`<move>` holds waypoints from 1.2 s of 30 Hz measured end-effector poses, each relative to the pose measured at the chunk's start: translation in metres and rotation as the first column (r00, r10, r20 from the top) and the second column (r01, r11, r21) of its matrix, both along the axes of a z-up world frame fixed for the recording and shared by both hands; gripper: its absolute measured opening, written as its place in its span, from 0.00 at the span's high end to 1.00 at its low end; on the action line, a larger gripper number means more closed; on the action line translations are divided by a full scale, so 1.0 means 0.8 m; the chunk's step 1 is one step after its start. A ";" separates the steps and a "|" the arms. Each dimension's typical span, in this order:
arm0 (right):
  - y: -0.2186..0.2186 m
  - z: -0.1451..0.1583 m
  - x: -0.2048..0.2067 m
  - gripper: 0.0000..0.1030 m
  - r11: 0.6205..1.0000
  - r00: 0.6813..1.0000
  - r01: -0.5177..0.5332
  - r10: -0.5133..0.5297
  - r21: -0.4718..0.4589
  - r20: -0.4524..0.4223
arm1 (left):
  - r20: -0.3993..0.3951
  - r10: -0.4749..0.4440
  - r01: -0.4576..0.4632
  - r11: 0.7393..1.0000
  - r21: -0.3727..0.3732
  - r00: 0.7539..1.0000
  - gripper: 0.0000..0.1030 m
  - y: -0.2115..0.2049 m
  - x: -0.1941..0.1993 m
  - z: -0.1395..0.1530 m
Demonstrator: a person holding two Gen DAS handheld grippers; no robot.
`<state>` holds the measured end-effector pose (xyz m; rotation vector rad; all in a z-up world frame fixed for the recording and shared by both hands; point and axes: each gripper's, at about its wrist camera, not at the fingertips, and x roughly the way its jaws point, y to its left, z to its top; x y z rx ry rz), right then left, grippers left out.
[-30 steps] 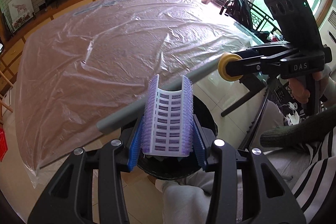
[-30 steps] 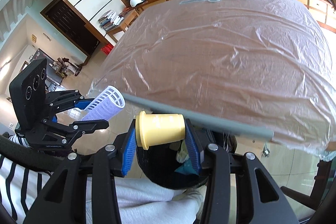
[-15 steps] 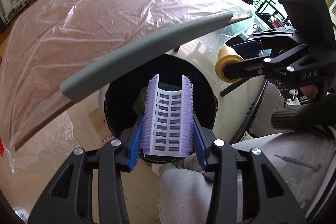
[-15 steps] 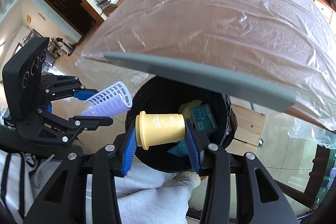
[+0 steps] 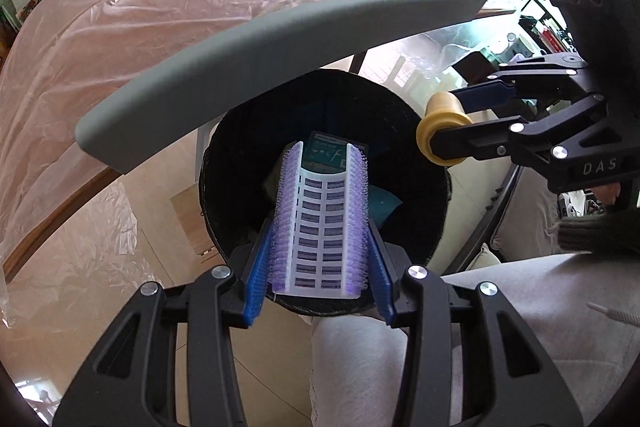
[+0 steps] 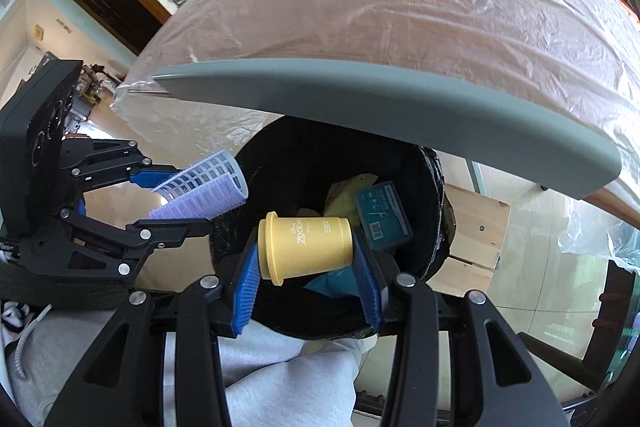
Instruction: Collect trash
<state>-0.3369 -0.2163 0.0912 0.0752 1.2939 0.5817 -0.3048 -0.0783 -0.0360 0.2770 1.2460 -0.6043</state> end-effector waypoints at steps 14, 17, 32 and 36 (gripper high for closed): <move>0.001 -0.025 0.016 0.59 0.999 0.999 0.043 -0.043 -0.033 -0.009 | 0.000 -0.011 0.011 0.998 0.064 1.000 0.57 -0.011 0.020 -0.029; 0.003 -0.028 0.018 0.59 0.998 0.999 0.043 -0.043 -0.040 -0.010 | 0.001 -0.015 0.015 0.997 0.074 1.000 0.57 -0.015 0.022 -0.032; -0.010 -0.029 0.023 0.30 0.996 0.995 0.084 -0.085 -0.033 -0.043 | -0.006 -0.019 0.019 0.998 0.056 1.000 0.30 -0.017 0.032 -0.034; -0.018 -0.021 0.020 0.24 0.996 0.995 0.090 -0.091 -0.027 -0.048 | -0.021 -0.009 0.010 0.999 0.048 1.000 0.29 -0.012 0.034 -0.029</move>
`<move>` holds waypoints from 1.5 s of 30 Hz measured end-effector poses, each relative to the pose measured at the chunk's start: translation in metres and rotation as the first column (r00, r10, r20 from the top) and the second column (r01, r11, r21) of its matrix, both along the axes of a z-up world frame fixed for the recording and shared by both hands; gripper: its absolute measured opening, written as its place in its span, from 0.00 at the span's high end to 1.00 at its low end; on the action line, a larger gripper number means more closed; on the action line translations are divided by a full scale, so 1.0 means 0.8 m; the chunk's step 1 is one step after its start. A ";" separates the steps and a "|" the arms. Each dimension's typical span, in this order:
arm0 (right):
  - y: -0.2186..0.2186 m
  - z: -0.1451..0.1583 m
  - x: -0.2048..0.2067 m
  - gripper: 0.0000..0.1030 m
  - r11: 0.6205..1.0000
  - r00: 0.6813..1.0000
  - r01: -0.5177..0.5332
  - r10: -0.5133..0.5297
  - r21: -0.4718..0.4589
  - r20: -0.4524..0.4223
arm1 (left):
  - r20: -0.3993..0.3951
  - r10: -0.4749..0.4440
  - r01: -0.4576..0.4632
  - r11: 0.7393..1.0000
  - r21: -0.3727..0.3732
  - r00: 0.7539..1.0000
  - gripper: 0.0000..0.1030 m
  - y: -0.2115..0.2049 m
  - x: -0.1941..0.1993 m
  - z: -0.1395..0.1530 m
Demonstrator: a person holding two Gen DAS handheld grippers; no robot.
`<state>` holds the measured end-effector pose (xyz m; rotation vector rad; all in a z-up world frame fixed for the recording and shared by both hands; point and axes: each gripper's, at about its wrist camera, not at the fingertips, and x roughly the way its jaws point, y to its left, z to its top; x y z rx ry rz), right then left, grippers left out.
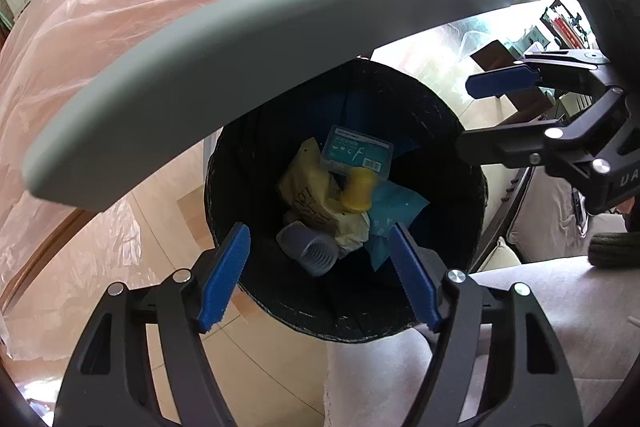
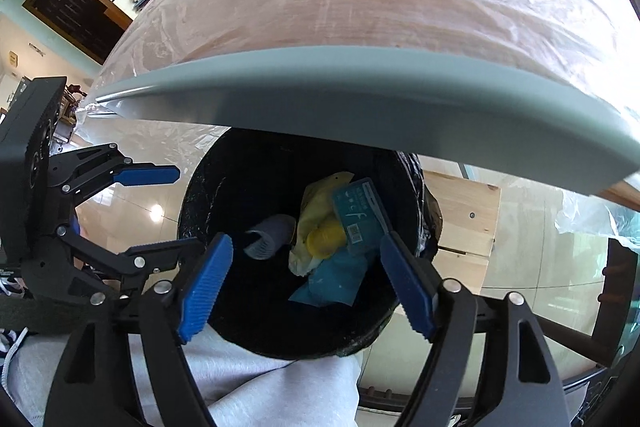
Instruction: Collect trash
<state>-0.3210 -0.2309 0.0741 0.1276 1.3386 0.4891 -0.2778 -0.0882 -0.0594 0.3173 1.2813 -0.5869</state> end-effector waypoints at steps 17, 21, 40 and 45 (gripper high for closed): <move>-0.107 0.164 0.077 0.04 0.974 0.921 0.218 -0.227 0.063 0.316 | 0.354 0.245 -0.175 0.960 -0.217 0.902 0.06 0.057 0.068 0.181; -0.134 0.155 0.145 0.04 0.958 0.870 0.286 -0.247 -0.027 0.427 | 0.413 0.339 -0.283 0.940 -0.193 0.845 0.05 0.070 0.137 0.175; -0.211 0.053 0.336 0.04 0.894 0.863 0.418 -0.335 -0.160 0.379 | 0.347 0.599 -0.582 0.796 -0.167 0.721 0.06 0.167 0.346 0.099; -0.209 0.050 0.340 0.04 0.888 0.859 0.429 -0.344 -0.165 0.379 | 0.340 0.598 -0.583 0.797 -0.157 0.726 0.06 0.166 0.358 0.086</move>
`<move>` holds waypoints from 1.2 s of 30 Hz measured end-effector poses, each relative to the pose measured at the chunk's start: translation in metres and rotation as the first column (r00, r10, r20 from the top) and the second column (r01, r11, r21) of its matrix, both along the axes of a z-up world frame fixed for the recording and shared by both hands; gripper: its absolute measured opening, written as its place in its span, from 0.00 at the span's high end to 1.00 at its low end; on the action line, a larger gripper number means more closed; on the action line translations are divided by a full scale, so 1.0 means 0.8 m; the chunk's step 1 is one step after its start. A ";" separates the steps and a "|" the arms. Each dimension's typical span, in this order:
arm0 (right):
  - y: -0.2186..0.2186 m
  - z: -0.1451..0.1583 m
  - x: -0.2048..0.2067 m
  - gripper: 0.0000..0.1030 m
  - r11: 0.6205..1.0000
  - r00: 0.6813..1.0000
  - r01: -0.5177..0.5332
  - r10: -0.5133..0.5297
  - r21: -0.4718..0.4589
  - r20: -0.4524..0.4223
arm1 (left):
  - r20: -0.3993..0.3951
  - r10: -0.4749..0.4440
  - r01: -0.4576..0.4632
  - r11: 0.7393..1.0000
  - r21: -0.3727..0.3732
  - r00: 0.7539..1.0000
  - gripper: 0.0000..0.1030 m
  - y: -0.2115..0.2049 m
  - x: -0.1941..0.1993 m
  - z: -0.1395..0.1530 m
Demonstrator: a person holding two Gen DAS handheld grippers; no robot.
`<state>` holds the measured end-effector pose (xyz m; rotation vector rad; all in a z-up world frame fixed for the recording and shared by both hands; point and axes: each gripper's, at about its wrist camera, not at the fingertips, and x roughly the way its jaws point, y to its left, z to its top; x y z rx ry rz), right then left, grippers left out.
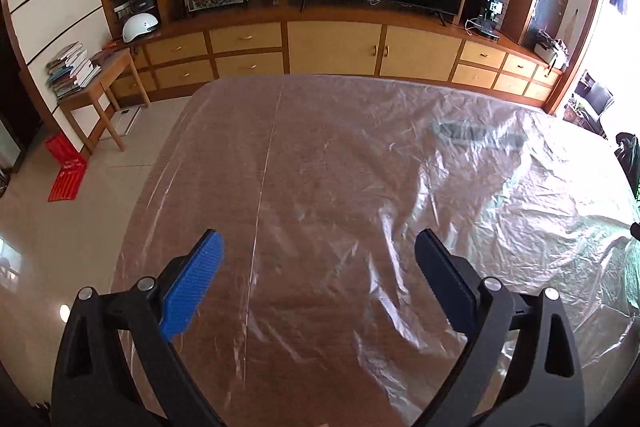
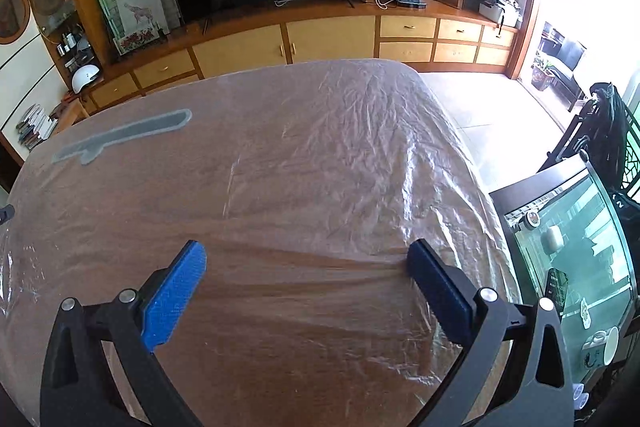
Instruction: Collect trash
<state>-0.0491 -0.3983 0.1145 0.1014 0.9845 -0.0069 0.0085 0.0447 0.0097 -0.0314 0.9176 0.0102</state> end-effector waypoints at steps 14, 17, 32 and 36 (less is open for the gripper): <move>0.012 -0.001 0.003 0.03 0.996 0.999 -0.020 0.018 -0.085 -0.028 | -0.043 0.001 0.000 1.000 0.019 0.999 0.01 0.000 0.010 -0.009; 0.012 0.000 0.004 0.03 0.996 0.999 -0.020 0.018 -0.086 -0.028 | -0.043 0.001 0.000 1.000 0.019 0.999 0.01 0.001 0.010 -0.010; 0.012 0.000 0.004 0.03 0.996 0.999 -0.020 0.017 -0.085 -0.028 | -0.042 0.003 -0.002 1.000 0.018 0.999 0.01 0.006 0.010 -0.011; 0.011 0.000 0.004 0.03 0.996 0.999 -0.020 0.017 -0.085 -0.028 | -0.043 0.004 -0.003 1.000 0.018 0.999 0.01 0.010 0.010 -0.011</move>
